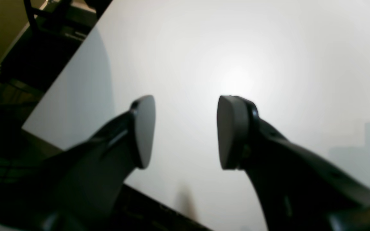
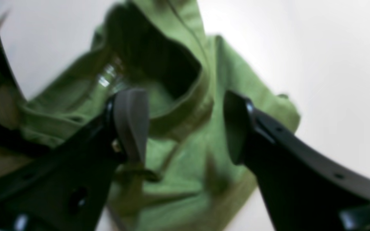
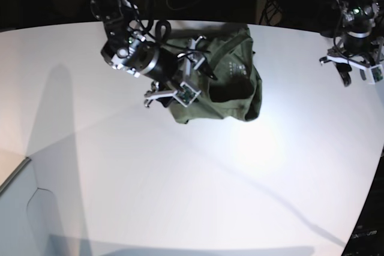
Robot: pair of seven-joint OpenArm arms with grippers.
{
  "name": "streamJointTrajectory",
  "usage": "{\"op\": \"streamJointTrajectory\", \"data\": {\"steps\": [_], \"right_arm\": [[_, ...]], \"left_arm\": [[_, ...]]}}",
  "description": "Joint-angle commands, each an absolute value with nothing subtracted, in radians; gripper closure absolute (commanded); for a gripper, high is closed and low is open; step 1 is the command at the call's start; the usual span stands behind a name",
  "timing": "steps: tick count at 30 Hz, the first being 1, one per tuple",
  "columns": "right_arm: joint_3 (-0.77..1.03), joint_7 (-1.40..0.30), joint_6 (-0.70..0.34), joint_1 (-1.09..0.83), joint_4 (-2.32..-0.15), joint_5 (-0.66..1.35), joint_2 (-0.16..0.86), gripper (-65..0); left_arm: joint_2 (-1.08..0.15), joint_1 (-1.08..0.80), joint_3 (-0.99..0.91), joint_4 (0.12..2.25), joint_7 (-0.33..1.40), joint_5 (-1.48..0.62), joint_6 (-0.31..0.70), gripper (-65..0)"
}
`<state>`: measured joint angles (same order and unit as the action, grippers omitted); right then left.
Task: Layout the t-shirt on the table in an organized manner, then fold the t-shirt properly
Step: 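Hold the folded bundle with the right gripper while the left gripper withdraws, then grasp the bundle's edge with the left gripper beside the right gripper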
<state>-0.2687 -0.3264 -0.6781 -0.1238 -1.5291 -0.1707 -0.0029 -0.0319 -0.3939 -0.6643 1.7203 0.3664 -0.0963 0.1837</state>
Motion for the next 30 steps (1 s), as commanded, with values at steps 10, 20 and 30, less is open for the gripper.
{"op": "streamJointTrajectory", "data": {"steps": [10, 20, 30], "right_arm": [[-0.504, -0.3, -0.697, -0.077, -1.426, -0.151, -0.015, -41.5], [-0.634, -0.3, -0.694, -0.097, -1.402, -0.151, -0.013, -41.5], [-0.555, -0.3, -0.693, -0.196, -1.596, -0.151, 0.021, -41.5]], "left_arm": [[-0.041, -0.398, -0.673, 1.725, 0.346, -0.101, 0.179, -30.4], [-0.002, -0.395, -0.667, 1.742, 0.346, -0.102, 0.179, -30.4], [0.076, -0.398, -0.414, 1.94, 0.348, -0.102, 0.179, -39.1]]}}
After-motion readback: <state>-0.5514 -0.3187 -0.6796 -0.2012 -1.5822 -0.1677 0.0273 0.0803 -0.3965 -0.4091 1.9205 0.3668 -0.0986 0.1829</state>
